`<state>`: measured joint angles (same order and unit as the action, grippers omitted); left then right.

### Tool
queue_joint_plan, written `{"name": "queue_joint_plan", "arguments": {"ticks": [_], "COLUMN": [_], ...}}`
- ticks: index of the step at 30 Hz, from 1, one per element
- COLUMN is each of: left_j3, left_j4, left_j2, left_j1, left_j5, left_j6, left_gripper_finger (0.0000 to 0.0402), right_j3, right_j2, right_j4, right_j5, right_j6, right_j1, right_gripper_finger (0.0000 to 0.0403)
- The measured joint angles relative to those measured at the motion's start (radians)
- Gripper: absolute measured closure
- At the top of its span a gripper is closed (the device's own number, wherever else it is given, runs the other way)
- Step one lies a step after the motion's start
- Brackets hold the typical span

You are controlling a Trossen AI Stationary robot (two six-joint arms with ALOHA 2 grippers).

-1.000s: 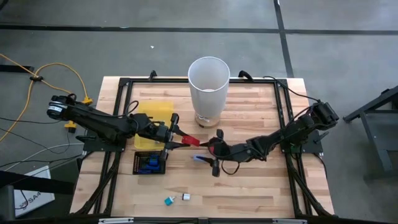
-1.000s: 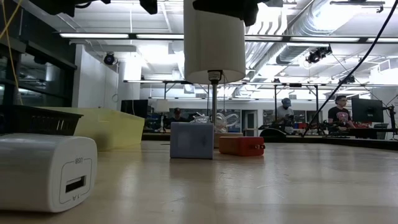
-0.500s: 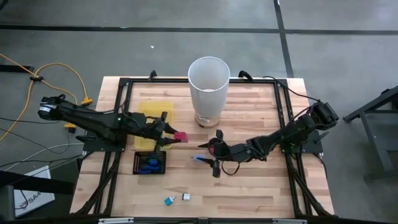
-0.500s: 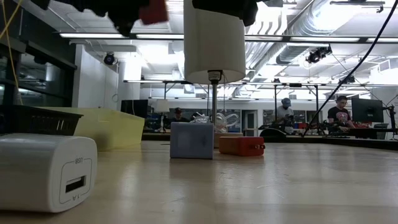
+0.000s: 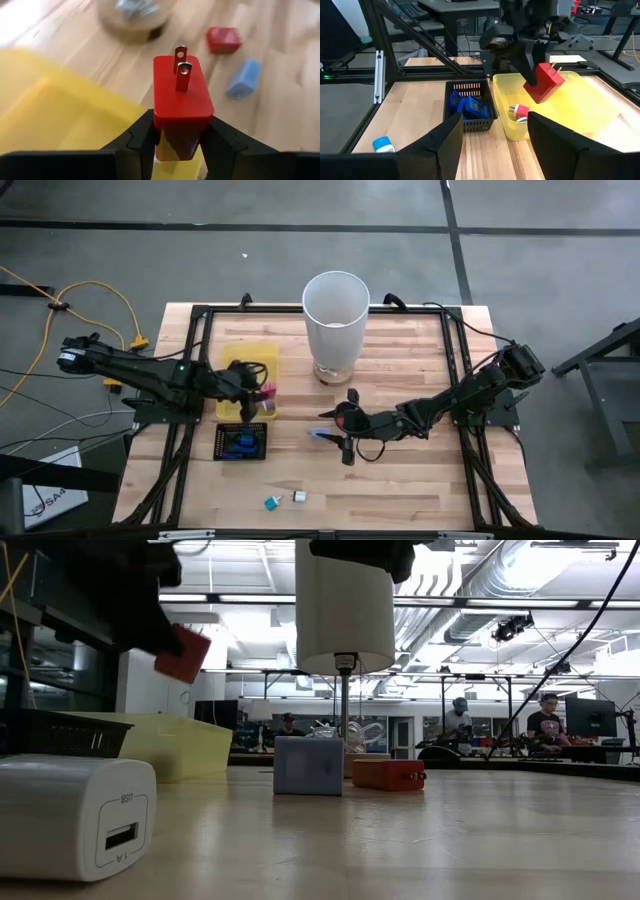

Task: Pick & Place Office items
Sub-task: Put the bottom red charger into the yellow bin

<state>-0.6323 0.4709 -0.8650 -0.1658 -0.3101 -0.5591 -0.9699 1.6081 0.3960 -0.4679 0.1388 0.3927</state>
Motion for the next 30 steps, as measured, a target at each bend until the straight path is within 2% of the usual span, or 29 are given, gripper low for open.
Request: {"name": "queue_joint_plan", "arguments": {"ticks": [4,11,14,22,30], "left_j3": [0.0,0.0,0.0,0.0,-0.001], "left_j4": [0.077,0.206,0.238,0.266,0.264], "left_j2": [0.0,0.0,-0.003,-0.084,-0.245], "left_j1": [0.031,0.166,0.247,0.458,0.537], "left_j5": [-0.011,-0.008,0.04,0.253,0.317], "left_j6": [-0.16,-0.285,-0.294,-0.305,-0.273], "left_gripper_finger": [0.0284,0.0284,0.0284,0.0284,0.0279], "right_j3": [0.0,0.0,0.0,0.0,0.0], "right_j2": [0.0,0.0,0.0,0.0,0.0], "right_j4": [-0.006,-0.037,-0.041,-0.041,-0.041], "right_j5": [0.0,0.031,0.031,0.031,0.031], "right_j6": [0.01,0.052,0.052,0.052,0.052], "right_j1": [0.0,0.0,0.0,0.0,0.0], "right_gripper_finger": [0.0195,0.0196,0.0196,0.0196,0.0196]}}
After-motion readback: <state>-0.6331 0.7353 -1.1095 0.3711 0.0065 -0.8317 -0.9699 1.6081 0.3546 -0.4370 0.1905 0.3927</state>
